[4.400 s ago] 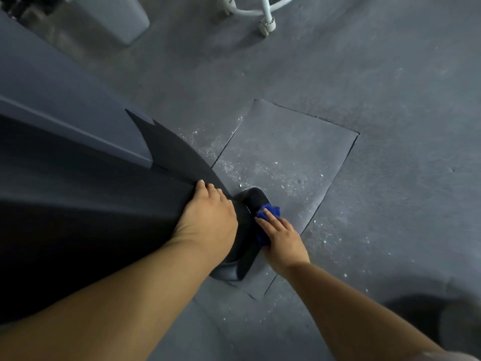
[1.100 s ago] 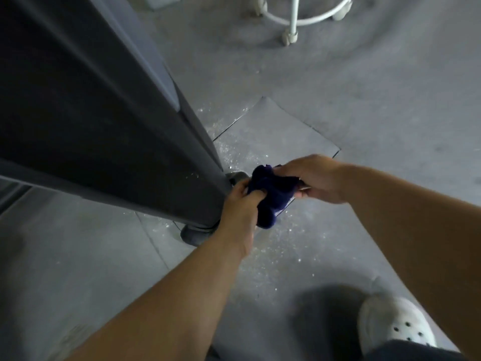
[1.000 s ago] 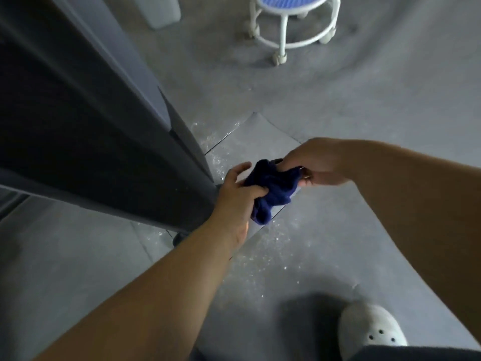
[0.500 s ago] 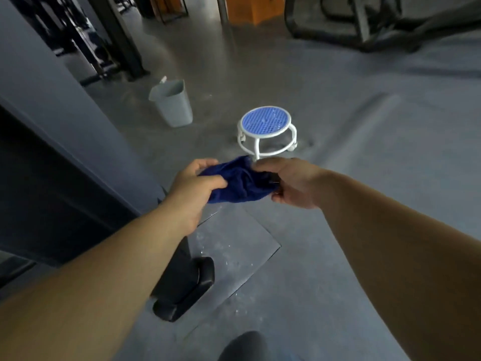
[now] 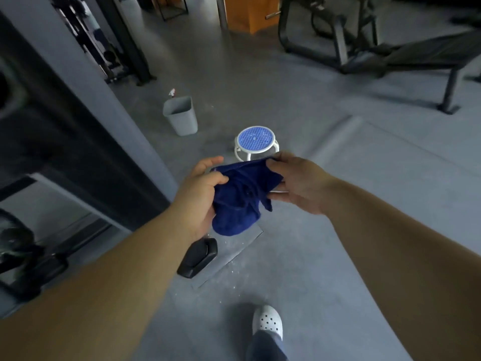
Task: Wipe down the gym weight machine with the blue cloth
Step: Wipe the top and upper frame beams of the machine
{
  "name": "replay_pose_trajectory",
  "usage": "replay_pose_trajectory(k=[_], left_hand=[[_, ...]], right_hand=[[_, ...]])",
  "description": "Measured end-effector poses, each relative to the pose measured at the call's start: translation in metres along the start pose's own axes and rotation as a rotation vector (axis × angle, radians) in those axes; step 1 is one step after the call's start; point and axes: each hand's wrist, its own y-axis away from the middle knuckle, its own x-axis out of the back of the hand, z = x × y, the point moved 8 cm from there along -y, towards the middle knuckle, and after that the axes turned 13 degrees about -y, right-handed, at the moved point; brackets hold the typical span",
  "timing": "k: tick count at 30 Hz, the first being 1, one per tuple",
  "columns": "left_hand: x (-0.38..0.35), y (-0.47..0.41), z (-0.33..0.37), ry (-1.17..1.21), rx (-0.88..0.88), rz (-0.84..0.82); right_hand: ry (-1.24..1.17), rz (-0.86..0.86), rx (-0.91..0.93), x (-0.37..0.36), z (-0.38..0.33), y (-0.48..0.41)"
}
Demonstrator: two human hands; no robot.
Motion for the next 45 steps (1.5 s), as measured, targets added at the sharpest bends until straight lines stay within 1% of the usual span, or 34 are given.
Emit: replay_pose_trajectory(k=[3, 5, 7, 10, 11, 13, 15, 17, 19, 22, 23, 25, 27, 28, 30, 32, 34, 37, 39, 40, 42, 43, 45], left_hand=[[-0.003, 0.058, 0.045, -0.077, 0.003, -0.003], [-0.008, 0.096, 0.076, -0.134, 0.033, -0.044], [-0.012, 0.129, 0.114, -0.139, 0.054, -0.088], [-0.021, 0.167, 0.181, 0.006, 0.033, -0.147], [-0.022, 0.176, 0.203, 0.044, 0.021, -0.138], [-0.023, 0.192, 0.24, 0.08, -0.02, -0.111], [-0.031, 0.206, 0.271, 0.044, -0.056, -0.115], [-0.039, 0.216, 0.298, -0.059, -0.094, -0.068], [-0.045, 0.221, 0.324, -0.187, -0.16, 0.044], [-0.059, 0.233, 0.361, -0.39, -0.248, 0.232], [-0.065, 0.239, 0.371, -0.429, -0.261, 0.262], [-0.072, 0.243, 0.385, -0.425, -0.258, 0.229], [-0.075, 0.243, 0.393, -0.377, -0.238, 0.129], [-0.071, 0.242, 0.395, -0.377, -0.223, 0.097], [-0.058, 0.237, 0.395, -0.43, -0.163, 0.084], [-0.037, 0.231, 0.391, -0.505, -0.076, 0.155], [-0.011, 0.222, 0.392, -0.517, -0.023, 0.275], [0.021, 0.209, 0.407, -0.547, -0.035, 0.445], [0.043, 0.196, 0.415, -0.477, -0.047, 0.5], [0.052, 0.188, 0.419, -0.417, -0.054, 0.501], [0.074, 0.172, 0.429, -0.302, -0.071, 0.499], [0.084, 0.165, 0.436, -0.229, -0.091, 0.498], [0.104, 0.147, 0.457, -0.081, -0.164, 0.48]], right_hand=[[0.024, 0.092, 0.103, -0.016, -0.042, 0.063], [0.053, 0.095, 0.151, -0.03, -0.078, 0.106], [0.066, -0.005, 0.141, -0.049, -0.115, 0.147], [0.21, -0.21, 0.089, -0.072, -0.152, 0.193], [0.233, -0.272, 0.07, -0.077, -0.162, 0.205], [0.204, -0.364, 0.035, -0.081, -0.183, 0.218], [0.186, -0.455, 0.028, -0.085, -0.207, 0.227], [0.271, -0.587, 0.067, -0.093, -0.232, 0.235], [0.36, -0.648, 0.142, -0.097, -0.257, 0.239], [0.427, -0.639, 0.282, -0.09, -0.296, 0.24], [0.443, -0.628, 0.332, -0.087, -0.309, 0.24], [0.447, -0.591, 0.412, -0.082, -0.334, 0.24], [0.338, -0.57, 0.402, -0.08, -0.353, 0.237], [0.269, -0.586, 0.377, -0.083, -0.359, 0.235], [0.171, -0.624, 0.339, -0.093, -0.37, 0.228], [0.116, -0.626, 0.316, -0.104, -0.38, 0.219], [0.09, -0.646, 0.298, -0.119, -0.385, 0.208], [0.133, -0.713, 0.334, -0.151, -0.394, 0.192], [0.194, -0.707, 0.461, -0.175, -0.411, 0.181], [0.249, -0.682, 0.579, -0.187, -0.424, 0.175], [0.439, -0.625, 0.899, -0.211, -0.452, 0.172], [0.535, -0.624, 1.054, -0.224, -0.462, 0.176], [0.679, -0.68, 1.291, -0.249, -0.469, 0.179]])
